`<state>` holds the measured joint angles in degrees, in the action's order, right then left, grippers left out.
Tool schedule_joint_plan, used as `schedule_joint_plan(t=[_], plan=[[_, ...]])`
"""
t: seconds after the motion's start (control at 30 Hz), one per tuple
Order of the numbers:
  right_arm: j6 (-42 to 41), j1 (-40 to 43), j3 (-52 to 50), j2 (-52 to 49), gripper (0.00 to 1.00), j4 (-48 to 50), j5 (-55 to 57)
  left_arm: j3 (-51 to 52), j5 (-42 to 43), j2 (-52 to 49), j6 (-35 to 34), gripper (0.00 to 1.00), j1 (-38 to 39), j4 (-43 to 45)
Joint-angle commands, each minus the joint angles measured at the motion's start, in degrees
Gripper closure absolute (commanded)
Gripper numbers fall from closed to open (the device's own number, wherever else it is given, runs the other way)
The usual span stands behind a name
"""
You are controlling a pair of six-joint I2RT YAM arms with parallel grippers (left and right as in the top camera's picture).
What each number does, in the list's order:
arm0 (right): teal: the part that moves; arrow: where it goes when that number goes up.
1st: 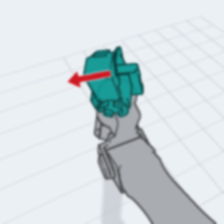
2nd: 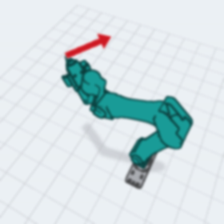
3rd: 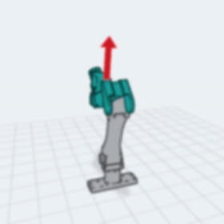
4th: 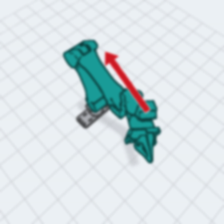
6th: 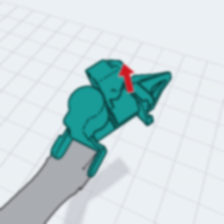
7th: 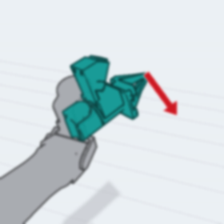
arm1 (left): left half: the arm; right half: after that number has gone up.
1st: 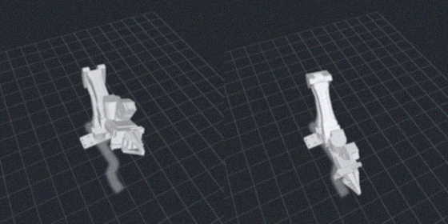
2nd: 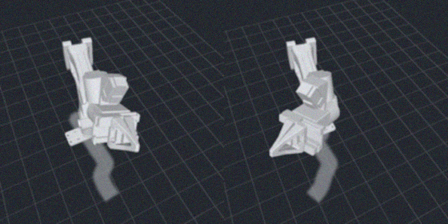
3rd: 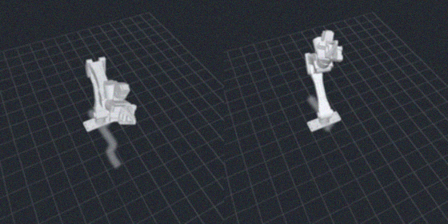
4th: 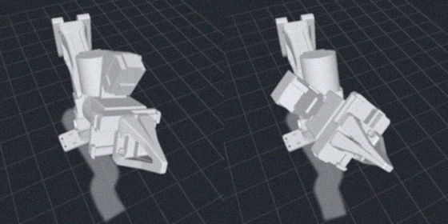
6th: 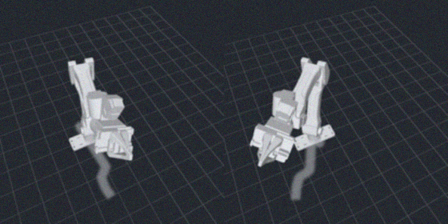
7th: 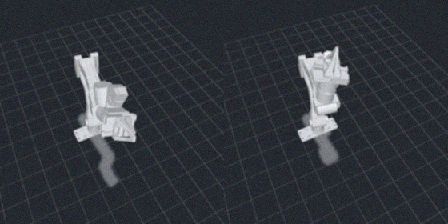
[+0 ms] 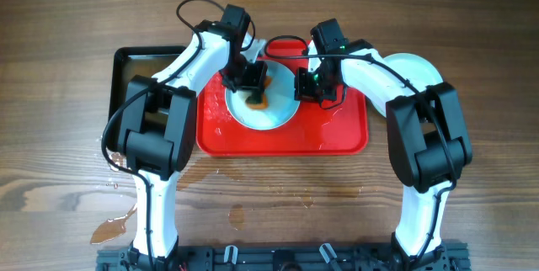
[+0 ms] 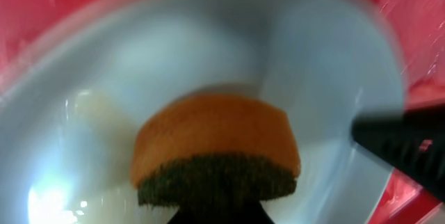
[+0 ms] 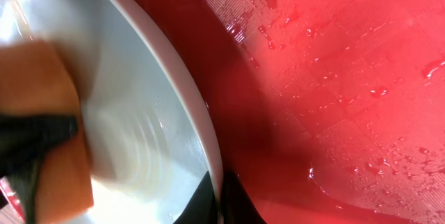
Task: Clean dirty plates on tray and stack at the side
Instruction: 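Scrub the last plate with the sponge while right gripper holds its rim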
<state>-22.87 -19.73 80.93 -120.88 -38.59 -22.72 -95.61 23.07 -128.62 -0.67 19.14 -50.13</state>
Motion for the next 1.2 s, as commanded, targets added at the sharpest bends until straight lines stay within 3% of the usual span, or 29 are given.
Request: schedule_joint_plan(t=[0.0,0.07,0.13,0.2,0.27,0.33,0.47,0.53,0.6,0.67,0.8,0.93,1.03,1.17], plan=[[0.2,-0.3,-1.1,-2.0,0.96,0.0,0.1,0.9,-3.5,-2.6,0.4,0.96,0.3,5.9],[0.2,-0.3,-1.1,-2.0,0.96,0.0,0.2,0.9,-15.5,-3.1,-7.7,0.96,0.3,6.5],[0.2,-0.3,-1.1,-2.0,0.96,0.0,0.2,0.9,-31.7,-3.5,-21.8,0.96,0.2,3.0],[0.2,-0.3,-1.1,-2.0,0.96,0.0,0.2,0.9,-39.5,-3.5,-30.4,0.96,0.2,-1.8],[0.2,-0.3,-1.1,-2.0,0.96,0.0,0.2,0.9,-39.7,-3.5,-33.5,0.96,0.2,-7.8],[0.3,-0.3,-1.1,-2.0,0.96,0.2,0.2,0.9,-34.9,-3.5,-31.1,0.96,0.4,-12.1],[0.3,-0.3,-1.1,-2.0,0.96,0.2,0.2,0.9,-5.9,-3.5,-11.8,0.96,1.2,-13.4],[0.3,-0.3,-1.1,-2.0,0.96,0.2,0.2,1.0,-3.1,-3.5,-5.2,0.96,3.3,-12.8],[0.3,-0.3,-1.1,-2.0,0.96,0.2,0.2,2.4,-5.1,-3.5,-3.2,0.96,5.6,-9.5],[0.3,-0.3,-1.1,-2.0,0.96,0.0,0.2,5.5,-12.3,-3.5,-9.2,0.96,7.7,-4.5],[0.3,-0.3,-1.1,-2.0,0.96,0.0,0.2,10.6,-30.8,-3.5,-28.5,0.96,8.0,2.3],[0.4,-0.3,-1.1,-2.0,0.96,0.0,0.2,11.2,-45.9,-3.5,-38.7,0.96,8.0,1.6],[0.3,-0.3,-1.1,-2.0,0.96,0.0,0.2,11.2,-48.3,-3.5,-46.2,0.96,8.0,-6.1],[0.3,-0.3,-1.1,-2.0,0.96,0.2,0.2,11.2,-44.2,-3.5,-45.7,0.96,8.2,-14.2]])
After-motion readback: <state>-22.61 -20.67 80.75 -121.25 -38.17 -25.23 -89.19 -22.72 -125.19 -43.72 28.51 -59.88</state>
